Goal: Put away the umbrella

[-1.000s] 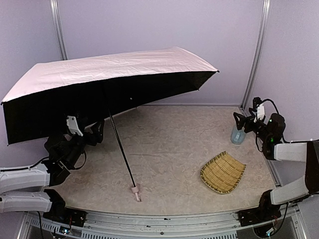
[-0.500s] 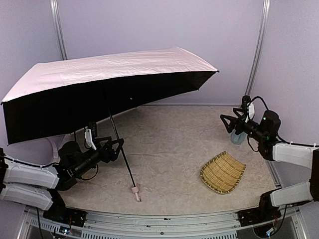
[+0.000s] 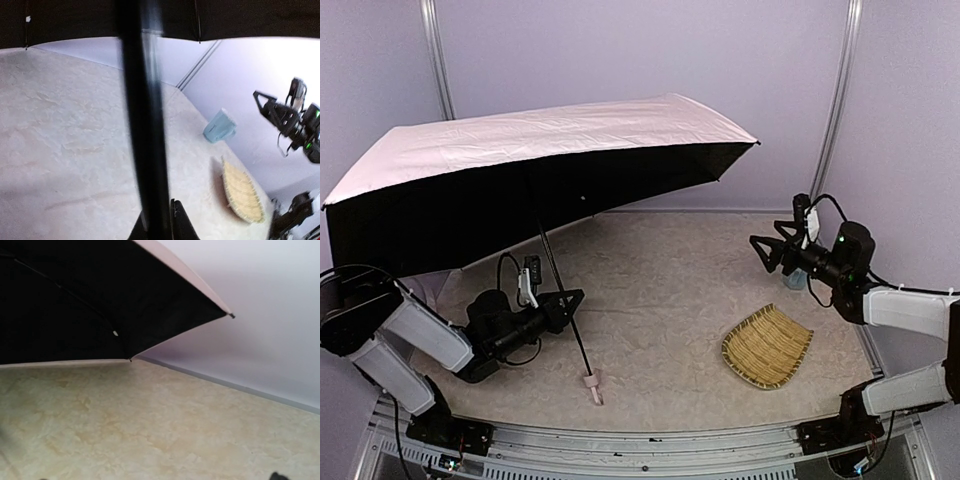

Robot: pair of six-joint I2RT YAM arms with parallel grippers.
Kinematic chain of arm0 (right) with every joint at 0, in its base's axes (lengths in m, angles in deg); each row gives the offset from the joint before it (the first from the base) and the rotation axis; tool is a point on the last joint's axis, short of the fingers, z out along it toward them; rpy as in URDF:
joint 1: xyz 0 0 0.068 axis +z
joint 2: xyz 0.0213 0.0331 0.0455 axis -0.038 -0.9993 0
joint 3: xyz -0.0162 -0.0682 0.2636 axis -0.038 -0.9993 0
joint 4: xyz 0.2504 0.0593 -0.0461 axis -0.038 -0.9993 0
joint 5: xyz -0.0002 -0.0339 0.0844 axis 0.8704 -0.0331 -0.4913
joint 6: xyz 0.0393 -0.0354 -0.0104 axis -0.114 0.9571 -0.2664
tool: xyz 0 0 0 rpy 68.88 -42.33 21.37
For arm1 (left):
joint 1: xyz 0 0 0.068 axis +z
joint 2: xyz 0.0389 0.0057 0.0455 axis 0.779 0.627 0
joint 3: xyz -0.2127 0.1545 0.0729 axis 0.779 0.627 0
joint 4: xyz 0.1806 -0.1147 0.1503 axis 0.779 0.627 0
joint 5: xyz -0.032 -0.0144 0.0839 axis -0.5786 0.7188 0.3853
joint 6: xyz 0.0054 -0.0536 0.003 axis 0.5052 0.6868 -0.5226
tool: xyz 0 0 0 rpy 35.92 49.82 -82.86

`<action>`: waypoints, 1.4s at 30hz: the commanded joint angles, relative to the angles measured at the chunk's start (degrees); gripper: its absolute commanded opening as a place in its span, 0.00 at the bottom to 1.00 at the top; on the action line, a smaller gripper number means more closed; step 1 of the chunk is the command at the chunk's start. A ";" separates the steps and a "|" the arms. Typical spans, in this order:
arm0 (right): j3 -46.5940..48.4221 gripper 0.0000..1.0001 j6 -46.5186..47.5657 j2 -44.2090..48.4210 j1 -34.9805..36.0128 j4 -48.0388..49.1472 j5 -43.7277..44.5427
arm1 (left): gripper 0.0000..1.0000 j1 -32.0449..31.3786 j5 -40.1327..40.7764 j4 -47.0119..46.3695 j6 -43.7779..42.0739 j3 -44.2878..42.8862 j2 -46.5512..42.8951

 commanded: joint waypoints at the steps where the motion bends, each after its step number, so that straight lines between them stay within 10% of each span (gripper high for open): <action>1: 1.92 0.93 -0.21 1.85 1.46 -1.64 1.12 | 0.01 -0.93 0.24 -10.80 3.48 1.24 2.24; 16: 7.72 0.85 -4.86 -2.16 17.66 2.77 0.14 | 0.00 -10.20 6.01 25.68 -11.39 -20.86 -6.83; 27: 25.11 0.74 -33.41 -18.52 25.08 24.72 -7.25 | 0.00 -12.67 1.28 25.67 -6.53 -27.14 -2.40; 42: 50.29 0.68 -54.26 -38.95 29.32 21.41 6.17 | 0.00 -14.67 1.51 24.79 -8.03 -27.93 1.64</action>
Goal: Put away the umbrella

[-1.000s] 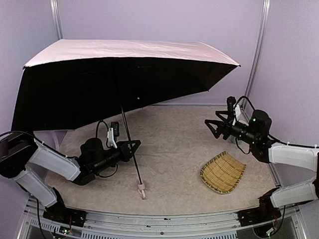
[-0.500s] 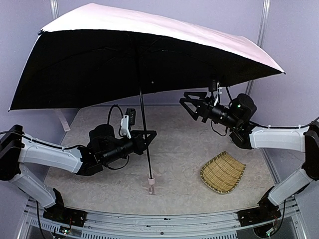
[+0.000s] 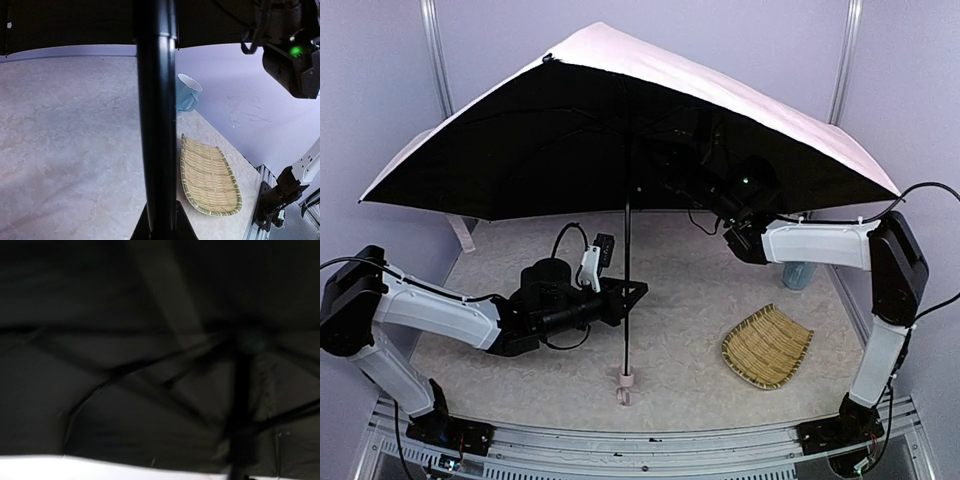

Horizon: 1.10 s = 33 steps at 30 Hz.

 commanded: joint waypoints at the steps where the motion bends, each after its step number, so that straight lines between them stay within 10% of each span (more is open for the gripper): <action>1: 5.37 0.67 -6.57 -5.26 0.77 0.08 3.05 | 0.00 -1.17 -0.36 -5.69 -2.65 -1.67 0.16; 27: 9.36 0.33 -9.67 -10.54 1.37 2.71 6.05 | 0.00 -2.23 -1.90 -6.33 -3.95 -2.88 1.76; 33: 9.72 0.08 -10.13 -10.99 1.33 3.00 5.78 | 0.00 -2.27 -2.08 -6.26 -4.11 -2.75 1.76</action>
